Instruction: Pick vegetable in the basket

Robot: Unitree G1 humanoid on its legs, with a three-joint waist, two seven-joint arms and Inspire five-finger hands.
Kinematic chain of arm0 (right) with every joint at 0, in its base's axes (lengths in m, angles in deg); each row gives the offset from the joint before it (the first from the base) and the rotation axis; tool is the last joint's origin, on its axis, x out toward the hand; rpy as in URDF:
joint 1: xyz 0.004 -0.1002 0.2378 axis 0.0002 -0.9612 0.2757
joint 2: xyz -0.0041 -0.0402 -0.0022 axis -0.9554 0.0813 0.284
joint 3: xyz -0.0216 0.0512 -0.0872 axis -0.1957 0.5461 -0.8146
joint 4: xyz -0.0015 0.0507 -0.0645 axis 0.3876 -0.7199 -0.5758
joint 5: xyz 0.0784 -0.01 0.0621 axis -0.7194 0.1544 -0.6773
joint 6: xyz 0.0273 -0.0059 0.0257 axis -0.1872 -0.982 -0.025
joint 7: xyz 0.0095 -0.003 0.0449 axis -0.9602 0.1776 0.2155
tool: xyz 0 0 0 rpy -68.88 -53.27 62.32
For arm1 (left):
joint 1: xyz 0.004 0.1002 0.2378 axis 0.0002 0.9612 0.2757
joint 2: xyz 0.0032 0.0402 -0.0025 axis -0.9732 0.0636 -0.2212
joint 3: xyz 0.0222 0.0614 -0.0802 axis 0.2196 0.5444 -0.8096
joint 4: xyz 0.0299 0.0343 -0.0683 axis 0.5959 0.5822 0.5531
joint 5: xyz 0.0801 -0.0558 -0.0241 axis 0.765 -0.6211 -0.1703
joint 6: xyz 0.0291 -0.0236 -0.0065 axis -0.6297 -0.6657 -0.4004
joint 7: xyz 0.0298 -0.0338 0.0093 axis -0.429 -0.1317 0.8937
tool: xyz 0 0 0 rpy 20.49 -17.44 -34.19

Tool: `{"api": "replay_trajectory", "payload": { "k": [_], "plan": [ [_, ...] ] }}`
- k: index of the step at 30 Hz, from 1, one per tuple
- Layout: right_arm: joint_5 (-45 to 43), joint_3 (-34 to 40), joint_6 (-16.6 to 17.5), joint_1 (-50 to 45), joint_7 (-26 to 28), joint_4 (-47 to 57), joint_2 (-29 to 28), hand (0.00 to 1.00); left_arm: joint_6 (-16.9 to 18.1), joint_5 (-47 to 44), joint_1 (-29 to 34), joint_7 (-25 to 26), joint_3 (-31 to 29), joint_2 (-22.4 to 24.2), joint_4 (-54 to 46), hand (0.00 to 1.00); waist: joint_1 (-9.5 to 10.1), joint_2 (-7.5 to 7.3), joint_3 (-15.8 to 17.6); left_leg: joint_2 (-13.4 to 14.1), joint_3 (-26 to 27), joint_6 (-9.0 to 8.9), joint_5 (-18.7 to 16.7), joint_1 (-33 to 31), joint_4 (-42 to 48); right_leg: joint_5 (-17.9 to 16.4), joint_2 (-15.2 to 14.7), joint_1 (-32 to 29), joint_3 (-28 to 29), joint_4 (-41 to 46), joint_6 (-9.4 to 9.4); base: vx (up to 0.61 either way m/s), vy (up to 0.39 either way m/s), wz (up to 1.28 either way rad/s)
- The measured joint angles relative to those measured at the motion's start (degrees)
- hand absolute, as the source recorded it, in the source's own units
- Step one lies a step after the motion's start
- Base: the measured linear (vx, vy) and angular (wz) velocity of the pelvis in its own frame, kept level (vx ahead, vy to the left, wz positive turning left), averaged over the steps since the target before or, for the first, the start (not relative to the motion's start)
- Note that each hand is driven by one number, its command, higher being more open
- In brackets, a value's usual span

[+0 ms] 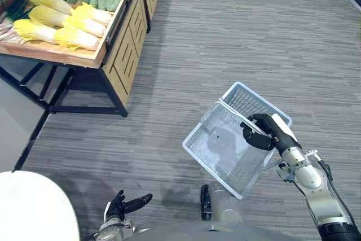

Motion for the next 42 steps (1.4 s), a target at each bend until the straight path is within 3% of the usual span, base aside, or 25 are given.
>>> {"api": "replay_trajectory", "payload": {
  "k": [2, 4, 5, 6, 7, 8, 9, 10, 12, 13, 14, 15, 16, 17, 18, 26, 36, 42],
  "plan": [
    [-0.5, 0.0, 0.0, -0.6, 0.5, 0.0, -0.1, 0.0, 0.0, 0.0, -0.2, 0.0, 0.0, 0.2, 0.0, 1.0, -0.06, -0.32, -0.2, 0.0, -0.9, -1.52, 4.3, -3.2, 5.6, -0.2, 0.8, 1.9, -0.8, -2.3, -0.4, 0.24, -0.2, 0.1],
    [-1.0, -0.1, 0.0, -2.2, 0.7, 0.0, -0.1, 0.0, 0.0, -0.2, -0.2, 0.1, -0.6, 0.3, -0.3, 1.0, 0.51, -0.43, -0.5, 0.0, -1.3, -3.0, 15.1, -7.9, 15.6, 0.4, 2.4, 7.4, -1.0, -7.9, -1.49, 0.33, -0.224, 0.0],
    [-1.0, -0.2, 0.0, -2.4, 0.7, 0.0, -0.1, 0.0, 0.0, -0.3, -0.2, 0.1, -0.7, 0.3, -0.4, 1.0, 0.72, -0.54, -0.4, 0.0, -1.1, -3.15, 18.0, -8.9, 18.3, 0.7, 2.8, 9.0, -0.7, -9.4, -1.95, 0.36, -0.175, -0.16],
    [-1.7, -0.5, 0.0, -2.5, 0.8, 0.0, -0.1, 0.0, 0.0, -0.8, -0.1, 0.2, -1.2, 0.4, -0.5, 1.0, 1.15, -0.82, -0.3, 0.0, 0.8, -3.18, 17.7, -11.9, 26.3, 1.2, 3.7, 12.0, -0.1, -12.7, -2.92, 0.27, -0.078, -0.37],
    [-3.1, -0.6, 0.0, -2.6, 0.7, 0.0, -0.7, 0.0, 0.0, -1.5, 0.1, 0.2, -1.2, 0.4, -1.1, 1.0, 1.9, -0.51, -0.4, 0.0, 4.6, -0.94, 12.6, -14.9, 34.6, 1.8, 4.4, 14.8, 1.2, -15.4, -3.47, 0.32, -0.083, -0.43],
    [-4.1, -0.6, 0.0, -2.9, 0.7, 0.0, -1.1, 0.0, 0.1, -1.8, 0.1, 0.2, -1.3, 0.3, -1.3, 1.0, 2.15, -0.69, -0.3, -0.1, 6.8, 0.25, 10.3, -16.1, 37.5, 1.9, 4.7, 16.4, 1.7, -16.6, -3.65, 0.26, -0.024, -0.44],
    [-6.2, -0.7, -0.1, -3.6, 0.7, 0.0, -2.3, 0.0, 0.2, -2.1, 0.4, 0.2, -1.7, 0.2, -1.7, 1.0, 2.49, -1.22, 0.0, -0.4, 10.8, 3.27, 6.2, -17.6, 40.7, 2.1, 4.8, 19.9, 2.8, -18.9, -3.72, 0.21, 0.004, -0.3],
    [-7.2, -0.8, -0.1, -3.8, 0.7, 0.0, -2.7, 0.0, 0.2, -2.2, 0.6, 0.3, -1.7, 0.2, -1.9, 1.0, 2.7, -1.33, 0.0, -0.7, 12.3, 4.35, 4.5, -18.3, 41.4, 2.1, 4.7, 21.4, 3.5, -19.8, -3.72, 0.25, 0.046, -0.45],
    [-12.8, -1.0, -0.2, -4.6, 0.8, 0.0, -4.3, 0.0, 0.2, -2.2, 0.8, 0.3, -1.8, 0.1, -2.1, 1.0, 4.0, -1.75, 0.2, -3.6, 15.3, 5.72, -1.2, -22.1, 37.0, 2.2, 3.1, 25.4, 6.2, -22.3, -3.5, 0.24, 0.115, -0.53],
    [-13.7, -1.0, -0.2, -4.6, 0.8, 0.0, -4.8, 0.0, 0.2, -2.2, 0.8, 0.3, -1.8, 0.0, -2.0, 1.0, 4.14, -1.91, 0.2, -4.7, 15.3, 5.9, -2.4, -23.1, 34.3, 2.2, 2.5, 25.9, 6.8, -22.5, -3.48, 0.23, 0.181, -0.53],
    [-16.5, -0.9, -0.2, -4.8, 1.0, 0.0, -5.8, 0.0, 0.2, -2.1, 0.8, 0.2, -1.7, 0.0, -2.0, 1.0, 4.41, -2.1, 0.3, -6.7, 15.2, 5.29, -3.2, -24.9, 24.7, 2.1, 1.1, 26.2, 7.7, -22.3, -1.99, 0.21, 0.227, -0.46],
    [-19.0, -0.6, -0.2, -5.8, 1.1, 0.3, -6.0, 0.0, 0.2, -1.9, 1.2, 0.3, -1.6, 0.8, -2.0, 1.0, 4.35, -0.49, -0.3, -7.4, 15.2, 4.29, 5.4, -24.8, 8.9, 1.5, 1.2, 26.1, 7.7, -21.8, 0.19, 0.21, 0.242, -0.41],
    [-19.9, -0.3, -0.2, -6.3, 1.2, 0.3, -6.3, 0.0, 0.2, -1.9, 1.3, 0.3, -1.6, 1.2, -2.0, 1.0, 4.36, 0.18, -0.5, -7.6, 14.6, 3.23, 5.4, -24.5, 5.7, 0.4, 1.2, 26.1, 7.9, -21.4, 1.92, 0.19, 0.242, -0.13],
    [-20.9, -0.3, -1.2, -7.0, 1.4, -0.2, -8.9, 0.0, 0.2, -1.7, 0.9, 0.0, -1.7, 0.1, -1.9, 1.0, 4.26, -2.54, -0.6, -10.6, 15.1, 3.91, 6.4, -22.5, 2.9, -0.4, -1.6, 26.2, 9.0, -22.2, 2.62, 0.11, 0.142, 0.0],
    [-23.0, 2.2, -2.1, -10.9, 2.1, -1.7, -9.3, 0.0, 0.2, 0.3, 2.7, -0.1, 2.2, -0.9, -0.3, 1.0, 3.45, -1.07, -2.1, -13.9, 13.4, 3.97, 21.0, -13.8, -23.5, 5.5, -2.1, 25.6, 10.3, -29.5, 5.22, 0.07, 0.087, 0.04],
    [-22.9, 2.2, -2.3, -9.6, 1.3, -2.2, -9.4, 0.0, 0.2, 0.3, 2.7, 0.0, 2.1, -0.9, -0.4, 1.0, 3.53, -1.24, -2.1, -13.8, 13.7, 3.94, 21.0, -14.4, -23.6, 5.4, -2.1, 25.0, 10.4, -29.6, 5.27, 0.0, 0.0, -0.01],
    [-21.9, 9.2, -4.2, -1.6, -10.4, -5.4, -17.6, 0.0, 0.1, 0.3, 2.6, 1.3, 2.4, -1.0, -1.1, 1.0, 4.18, -1.86, -2.4, -14.1, 13.5, 4.44, 20.9, -15.6, -23.5, 6.3, -3.1, 25.9, 8.2, -31.7, 6.51, 0.03, -0.009, 0.07],
    [-21.9, 9.4, -4.2, -0.8, -10.9, -5.4, -17.9, 0.0, 0.1, 0.4, 2.5, 1.6, 2.9, -1.2, -1.4, 1.0, 5.06, -1.88, -2.4, -14.0, 13.8, 4.38, 20.8, -15.0, -23.8, 6.6, -3.4, 26.5, 7.5, -31.7, 7.08, 0.01, -0.007, -0.01]
  ]
}}
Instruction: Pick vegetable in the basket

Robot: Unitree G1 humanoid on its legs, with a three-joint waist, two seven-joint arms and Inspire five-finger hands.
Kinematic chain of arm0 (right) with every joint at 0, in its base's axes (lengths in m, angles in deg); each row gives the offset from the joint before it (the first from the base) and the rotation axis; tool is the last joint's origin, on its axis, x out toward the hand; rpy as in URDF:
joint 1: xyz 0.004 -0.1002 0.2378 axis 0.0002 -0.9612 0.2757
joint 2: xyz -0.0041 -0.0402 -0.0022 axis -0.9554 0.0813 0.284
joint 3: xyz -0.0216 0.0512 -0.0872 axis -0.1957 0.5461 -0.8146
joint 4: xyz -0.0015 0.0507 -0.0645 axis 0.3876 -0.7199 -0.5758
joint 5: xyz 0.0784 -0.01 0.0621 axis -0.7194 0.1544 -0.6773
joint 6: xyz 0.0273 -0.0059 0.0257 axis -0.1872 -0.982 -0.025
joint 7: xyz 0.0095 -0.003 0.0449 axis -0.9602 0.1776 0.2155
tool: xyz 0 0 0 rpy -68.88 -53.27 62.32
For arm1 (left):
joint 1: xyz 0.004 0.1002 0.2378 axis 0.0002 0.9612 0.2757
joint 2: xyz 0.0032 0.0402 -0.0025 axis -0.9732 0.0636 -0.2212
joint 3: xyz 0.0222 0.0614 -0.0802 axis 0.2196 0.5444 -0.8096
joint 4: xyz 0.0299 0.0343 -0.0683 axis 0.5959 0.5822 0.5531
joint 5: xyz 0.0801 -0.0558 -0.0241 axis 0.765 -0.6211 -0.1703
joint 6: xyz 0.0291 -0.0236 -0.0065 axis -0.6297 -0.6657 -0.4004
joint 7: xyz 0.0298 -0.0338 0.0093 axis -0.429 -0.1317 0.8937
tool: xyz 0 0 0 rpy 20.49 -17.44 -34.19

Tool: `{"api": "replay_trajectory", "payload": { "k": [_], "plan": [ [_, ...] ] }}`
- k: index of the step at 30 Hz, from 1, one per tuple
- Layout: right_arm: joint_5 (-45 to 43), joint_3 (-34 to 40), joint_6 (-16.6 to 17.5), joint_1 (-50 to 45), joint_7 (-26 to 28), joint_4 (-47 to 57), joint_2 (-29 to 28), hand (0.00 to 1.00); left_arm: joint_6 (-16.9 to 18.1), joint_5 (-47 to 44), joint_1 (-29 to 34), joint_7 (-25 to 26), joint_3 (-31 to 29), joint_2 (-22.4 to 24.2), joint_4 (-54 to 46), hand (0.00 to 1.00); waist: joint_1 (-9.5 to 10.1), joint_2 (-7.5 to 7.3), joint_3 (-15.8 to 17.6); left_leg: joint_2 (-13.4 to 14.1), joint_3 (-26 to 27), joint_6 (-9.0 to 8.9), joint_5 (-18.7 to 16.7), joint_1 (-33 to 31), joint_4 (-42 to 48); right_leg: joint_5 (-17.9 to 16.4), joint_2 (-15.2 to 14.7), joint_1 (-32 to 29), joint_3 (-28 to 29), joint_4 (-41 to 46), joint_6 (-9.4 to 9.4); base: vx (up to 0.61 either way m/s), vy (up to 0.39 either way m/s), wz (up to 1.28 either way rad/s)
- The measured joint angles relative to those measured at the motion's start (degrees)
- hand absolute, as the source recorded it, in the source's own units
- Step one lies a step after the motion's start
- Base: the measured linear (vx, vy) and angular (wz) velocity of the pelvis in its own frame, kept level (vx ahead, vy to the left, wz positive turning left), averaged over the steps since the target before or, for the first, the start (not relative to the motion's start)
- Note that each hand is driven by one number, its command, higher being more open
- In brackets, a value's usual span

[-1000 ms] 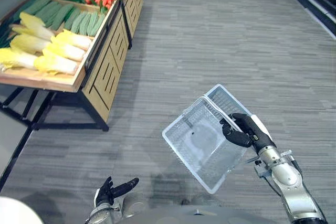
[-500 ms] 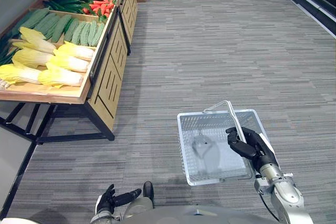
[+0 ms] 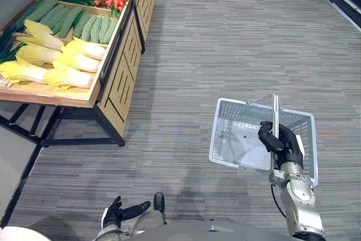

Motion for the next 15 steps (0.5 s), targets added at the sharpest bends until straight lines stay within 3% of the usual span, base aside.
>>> {"api": "replay_trajectory", "payload": {
  "k": [10, 15],
  "plan": [
    [0.1, 0.3, 0.0, 0.0, 0.0, -0.1, 0.0, 0.0, 0.0, 0.0, 0.2, 0.0, -0.1, 0.1, 0.0, 1.0, 0.07, 0.13, 0.0, -0.4, 1.1, 0.26, -0.8, -1.1, 0.0, -0.4, -0.5, -1.5, -0.8, -1.0, 0.2, -0.03, 0.002, -0.03],
    [0.1, 0.3, -0.5, 1.3, 0.0, -2.0, 0.0, 0.0, 0.0, -0.1, 0.2, 0.1, 0.1, -0.1, -0.1, 1.0, 0.37, -0.51, 0.3, -1.6, 1.7, 0.47, -1.8, -1.1, 0.2, 0.2, -1.8, -1.1, -0.8, -2.0, 0.89, 0.08, 0.012, -0.03]
  ]
}}
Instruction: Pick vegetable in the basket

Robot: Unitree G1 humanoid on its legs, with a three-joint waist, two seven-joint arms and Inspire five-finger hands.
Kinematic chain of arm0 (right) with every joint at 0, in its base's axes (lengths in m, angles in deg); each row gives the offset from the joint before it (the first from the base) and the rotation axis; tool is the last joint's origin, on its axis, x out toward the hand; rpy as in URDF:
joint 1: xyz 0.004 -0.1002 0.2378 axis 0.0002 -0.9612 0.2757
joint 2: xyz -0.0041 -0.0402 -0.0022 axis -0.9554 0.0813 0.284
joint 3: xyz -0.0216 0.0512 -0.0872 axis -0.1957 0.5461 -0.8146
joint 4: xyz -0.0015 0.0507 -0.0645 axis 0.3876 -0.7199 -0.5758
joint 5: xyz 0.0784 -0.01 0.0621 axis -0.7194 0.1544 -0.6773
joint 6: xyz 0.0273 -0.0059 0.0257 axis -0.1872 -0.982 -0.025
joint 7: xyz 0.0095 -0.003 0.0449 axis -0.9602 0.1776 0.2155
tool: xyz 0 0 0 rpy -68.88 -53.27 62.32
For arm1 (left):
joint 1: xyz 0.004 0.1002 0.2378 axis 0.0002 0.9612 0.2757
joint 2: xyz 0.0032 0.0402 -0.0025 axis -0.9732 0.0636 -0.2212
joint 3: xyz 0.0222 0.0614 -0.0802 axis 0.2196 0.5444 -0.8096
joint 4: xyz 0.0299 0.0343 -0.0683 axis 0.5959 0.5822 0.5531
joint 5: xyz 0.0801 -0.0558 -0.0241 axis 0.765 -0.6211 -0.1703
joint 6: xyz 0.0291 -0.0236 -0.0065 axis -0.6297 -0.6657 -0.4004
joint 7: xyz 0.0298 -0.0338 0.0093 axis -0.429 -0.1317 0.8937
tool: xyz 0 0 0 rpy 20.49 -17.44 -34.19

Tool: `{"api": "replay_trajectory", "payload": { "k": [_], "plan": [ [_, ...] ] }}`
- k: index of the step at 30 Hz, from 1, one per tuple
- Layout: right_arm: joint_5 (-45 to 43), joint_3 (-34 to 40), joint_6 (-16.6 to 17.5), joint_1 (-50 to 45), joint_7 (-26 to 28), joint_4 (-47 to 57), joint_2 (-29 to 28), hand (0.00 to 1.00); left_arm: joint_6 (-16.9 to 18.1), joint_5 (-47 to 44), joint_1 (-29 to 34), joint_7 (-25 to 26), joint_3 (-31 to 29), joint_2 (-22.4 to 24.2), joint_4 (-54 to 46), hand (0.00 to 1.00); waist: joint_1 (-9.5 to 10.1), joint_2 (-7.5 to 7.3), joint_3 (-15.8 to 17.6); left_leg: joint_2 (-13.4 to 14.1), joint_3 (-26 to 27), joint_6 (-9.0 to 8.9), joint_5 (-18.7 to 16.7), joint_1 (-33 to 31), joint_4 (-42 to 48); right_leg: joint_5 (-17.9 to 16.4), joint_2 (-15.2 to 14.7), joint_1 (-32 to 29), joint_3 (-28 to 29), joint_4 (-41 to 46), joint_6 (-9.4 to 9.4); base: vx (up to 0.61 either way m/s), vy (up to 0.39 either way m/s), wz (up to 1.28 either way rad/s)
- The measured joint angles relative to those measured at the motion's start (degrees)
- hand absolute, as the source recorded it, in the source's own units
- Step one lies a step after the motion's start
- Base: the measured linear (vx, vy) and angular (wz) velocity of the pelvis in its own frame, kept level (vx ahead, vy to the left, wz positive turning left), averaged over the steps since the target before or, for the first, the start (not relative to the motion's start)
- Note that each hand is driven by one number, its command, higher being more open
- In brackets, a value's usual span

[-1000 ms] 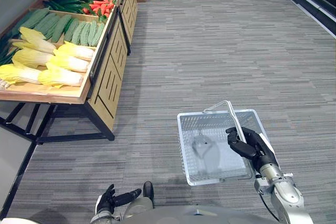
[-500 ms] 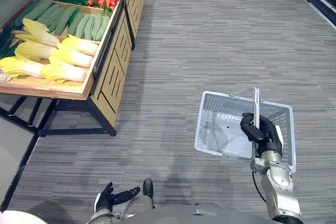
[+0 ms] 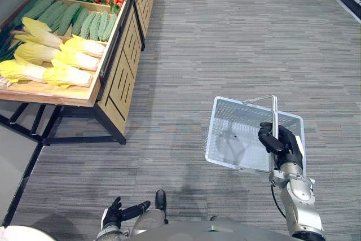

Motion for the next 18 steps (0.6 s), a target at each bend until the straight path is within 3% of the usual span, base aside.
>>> {"api": "replay_trajectory", "payload": {
  "k": [7, 12, 16, 18],
  "plan": [
    [0.2, 0.0, -0.9, -0.1, -1.0, 0.0, 0.0, 0.0, 0.0, -0.1, 0.1, 0.1, 0.5, -0.2, -0.4, 1.0, 0.28, -0.06, 0.0, -0.5, 0.7, 1.55, -1.6, 1.9, 0.1, 2.1, -0.9, -0.4, -0.9, 4.5, 3.29, 0.12, 0.028, -0.03],
    [1.3, 0.4, -1.0, -0.2, -1.0, 0.0, 0.0, 0.0, -0.1, 0.0, 0.3, 0.0, 0.5, -0.3, -0.4, 1.0, 0.2, -0.2, 0.1, -1.5, -0.7, 3.11, -5.9, 3.3, 2.4, 2.9, -2.1, -3.6, -1.4, 16.6, 3.45, 0.11, 0.07, 0.15],
    [2.3, 1.0, -1.1, -1.2, -1.1, 0.0, 0.0, 0.0, -0.2, 0.0, 0.4, 0.1, 0.5, -0.3, -0.4, 1.0, -0.22, -0.31, 0.3, -3.5, -3.2, 5.12, -9.2, 5.5, 5.5, 8.4, -4.8, -8.8, -2.4, 33.5, 0.28, 0.15, 0.072, 0.34],
    [2.3, 1.1, -1.4, -2.3, -1.1, 0.0, -0.2, 0.0, -0.3, 0.0, 0.4, 0.1, 0.4, -0.3, -0.4, 1.0, -0.29, -0.04, 0.5, -3.5, -4.8, 6.61, -11.7, 6.8, 9.4, 17.1, -5.5, -12.0, -2.2, 42.6, -3.82, 0.23, 0.082, 0.4]
  ]
}}
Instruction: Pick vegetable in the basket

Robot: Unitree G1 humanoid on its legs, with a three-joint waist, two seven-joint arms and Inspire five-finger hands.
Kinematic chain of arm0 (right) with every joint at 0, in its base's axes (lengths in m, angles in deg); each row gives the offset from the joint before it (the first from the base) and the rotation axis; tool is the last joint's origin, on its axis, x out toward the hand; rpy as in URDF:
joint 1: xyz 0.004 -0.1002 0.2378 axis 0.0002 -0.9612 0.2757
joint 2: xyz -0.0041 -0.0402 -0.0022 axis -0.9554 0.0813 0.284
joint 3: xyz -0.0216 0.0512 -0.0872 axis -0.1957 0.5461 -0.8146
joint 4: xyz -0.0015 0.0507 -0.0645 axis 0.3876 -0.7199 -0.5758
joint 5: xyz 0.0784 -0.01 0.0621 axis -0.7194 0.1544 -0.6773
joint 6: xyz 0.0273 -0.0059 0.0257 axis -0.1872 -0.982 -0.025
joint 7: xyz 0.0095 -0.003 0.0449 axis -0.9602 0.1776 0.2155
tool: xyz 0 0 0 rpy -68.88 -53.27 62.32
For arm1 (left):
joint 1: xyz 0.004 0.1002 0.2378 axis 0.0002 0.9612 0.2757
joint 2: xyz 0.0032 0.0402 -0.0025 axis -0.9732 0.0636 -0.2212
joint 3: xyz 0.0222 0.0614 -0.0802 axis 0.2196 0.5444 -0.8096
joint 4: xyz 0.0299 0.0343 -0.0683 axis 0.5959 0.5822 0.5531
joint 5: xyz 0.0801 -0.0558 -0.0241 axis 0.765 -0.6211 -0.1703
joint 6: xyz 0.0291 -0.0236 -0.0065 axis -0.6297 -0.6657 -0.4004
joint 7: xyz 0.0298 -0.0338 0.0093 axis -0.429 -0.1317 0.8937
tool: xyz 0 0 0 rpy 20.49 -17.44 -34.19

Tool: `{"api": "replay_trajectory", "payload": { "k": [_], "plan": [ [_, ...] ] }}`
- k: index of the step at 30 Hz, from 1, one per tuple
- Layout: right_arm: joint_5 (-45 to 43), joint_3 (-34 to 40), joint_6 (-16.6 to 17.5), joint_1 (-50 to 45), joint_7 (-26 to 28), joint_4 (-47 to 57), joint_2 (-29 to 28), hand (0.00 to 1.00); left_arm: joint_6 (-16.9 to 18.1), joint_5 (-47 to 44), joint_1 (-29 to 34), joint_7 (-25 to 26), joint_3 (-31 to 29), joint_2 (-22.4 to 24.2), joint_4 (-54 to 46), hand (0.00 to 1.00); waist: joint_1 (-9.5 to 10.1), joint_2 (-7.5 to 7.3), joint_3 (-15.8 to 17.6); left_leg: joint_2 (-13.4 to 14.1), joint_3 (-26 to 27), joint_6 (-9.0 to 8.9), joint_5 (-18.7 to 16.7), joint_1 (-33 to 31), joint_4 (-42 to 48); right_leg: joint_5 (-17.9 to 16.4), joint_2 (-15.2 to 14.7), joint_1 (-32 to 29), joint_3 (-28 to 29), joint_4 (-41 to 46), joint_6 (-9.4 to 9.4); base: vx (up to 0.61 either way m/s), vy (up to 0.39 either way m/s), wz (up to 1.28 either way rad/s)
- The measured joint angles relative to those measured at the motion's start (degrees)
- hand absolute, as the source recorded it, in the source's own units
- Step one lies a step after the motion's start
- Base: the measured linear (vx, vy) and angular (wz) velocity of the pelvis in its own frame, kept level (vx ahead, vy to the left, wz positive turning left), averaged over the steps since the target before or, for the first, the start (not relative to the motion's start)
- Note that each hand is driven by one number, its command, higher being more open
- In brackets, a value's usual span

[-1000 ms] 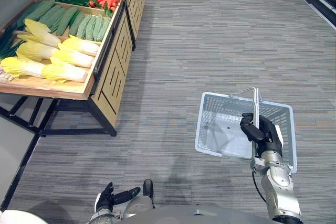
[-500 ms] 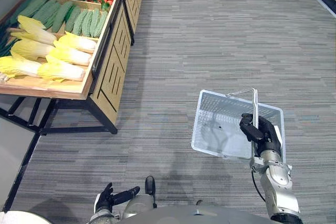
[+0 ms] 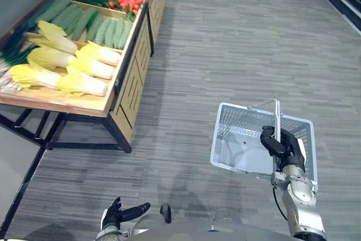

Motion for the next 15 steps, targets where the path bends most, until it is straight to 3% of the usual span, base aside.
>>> {"api": "replay_trajectory", "payload": {
  "k": [1, 2, 3, 4, 6, 8, 10, 11, 12, 14, 15],
  "plan": [
    [0.0, 0.0, 0.0, -0.3, 0.0, 0.1, -0.2, 0.0, 0.0, 0.0, 0.0, 0.0, -0.1, 0.0, -0.1, 1.0, 0.12, 0.28, 0.4, 0.0, -0.3, 0.45, -1.1, 0.4, 1.4, -0.9, -0.4, -1.1, 0.3, 3.8, -0.76, 0.22, 0.053, 0.31],
    [0.0, 0.1, -0.1, -0.3, 0.1, 0.2, -0.9, 0.0, -0.1, 0.0, 0.0, 0.0, -0.1, 0.0, -0.1, 1.0, 0.11, -0.38, 0.2, 0.0, -0.8, 1.0, -2.6, 0.8, 3.1, -5.5, -0.2, -3.5, 0.6, 9.4, -1.72, 0.23, 0.024, 0.29],
    [0.0, 0.2, -0.1, -0.3, 0.0, 0.4, -1.7, 0.0, -0.3, 0.0, -0.1, 0.1, -0.3, 0.0, -0.1, 1.0, 0.05, -0.03, 0.5, -0.1, -1.4, 1.36, -3.4, 1.7, 3.4, -9.6, 0.2, -5.0, 0.6, 12.2, -1.71, 0.23, 0.015, 0.27],
    [0.0, 0.3, -0.1, -0.3, 0.0, 0.4, -2.0, 0.0, -0.4, 0.0, -0.2, 0.1, -0.4, 0.1, -0.1, 1.0, -0.07, -0.09, 0.5, -0.1, -1.8, 1.44, -3.7, 2.1, 3.4, -11.5, 0.5, -5.7, 0.5, 12.7, -1.68, 0.24, -0.016, 0.31],
    [0.0, 0.9, -0.1, -0.4, 0.1, 0.5, -2.8, 0.0, -1.1, 0.0, -0.8, 0.1, -0.7, 0.2, -0.1, 1.0, -0.13, -0.08, 0.6, 0.0, -3.3, 1.35, -5.1, 3.6, 3.3, -17.2, 2.0, -7.5, 0.3, 8.7, -0.45, 0.24, -0.059, 0.29],
    [0.0, 1.3, -0.1, -0.4, 0.1, 0.5, -2.8, 0.0, -1.1, 0.0, -1.2, 0.1, -0.7, 0.4, 0.0, 1.0, -0.07, 0.25, 0.6, 0.7, -3.9, 0.86, -6.5, 4.4, 3.4, -19.7, 3.3, -8.5, -0.4, -0.5, -0.15, 0.29, -0.138, 0.16],
    [-0.1, 1.5, -0.1, -0.2, 0.1, 0.5, -2.8, 0.0, -1.1, 0.0, -1.3, 0.1, -0.7, 0.5, 0.6, 1.0, -0.06, 1.18, 0.9, 2.7, -4.0, -0.1, -8.3, 5.3, 3.8, -19.5, 5.6, -9.7, -0.5, -12.3, 0.27, 0.35, -0.226, 0.06],
    [-0.1, 1.5, -0.1, -0.1, 0.1, 0.4, -2.8, 0.0, -1.2, 0.0, -1.3, 0.2, -0.6, 0.5, 0.8, 1.0, -0.09, 1.74, 1.2, 4.4, -4.0, -1.39, -9.5, 5.9, 4.2, -18.1, 7.0, -10.2, -0.5, -21.4, 1.97, 0.18, -0.144, 0.03],
    [-0.1, 1.5, -0.1, -0.1, 0.1, 0.3, -2.8, 0.0, -1.2, 0.0, -1.3, 0.2, -0.6, 0.4, 0.9, 1.0, -0.08, 1.64, 1.2, 5.0, -3.9, -1.9, -9.7, 6.2, 4.2, -16.7, 7.2, -10.2, -0.6, -26.1, 2.44, 0.32, -0.254, 0.07],
    [-0.2, 1.4, -0.1, 0.5, 0.1, 0.3, -2.7, 0.0, -1.1, 0.0, -1.3, 0.8, -0.7, -0.5, 1.0, 1.0, -0.22, -0.88, 1.3, 5.6, -3.3, -5.66, -12.0, 8.3, 4.1, -8.5, 6.5, -10.2, -1.0, -38.9, 2.05, 0.41, -0.34, 0.13],
    [-0.2, 1.2, -0.1, 0.4, 0.1, 0.3, -2.7, 0.0, -1.1, 0.0, -1.1, 0.9, -0.8, -1.1, 1.1, 1.0, -0.24, -1.78, 1.1, 5.5, -3.3, -6.62, -12.9, 9.0, 4.0, -6.6, 6.1, -10.2, -1.0, -39.3, 1.56, 0.5, -0.497, 0.29]
  ]
}}
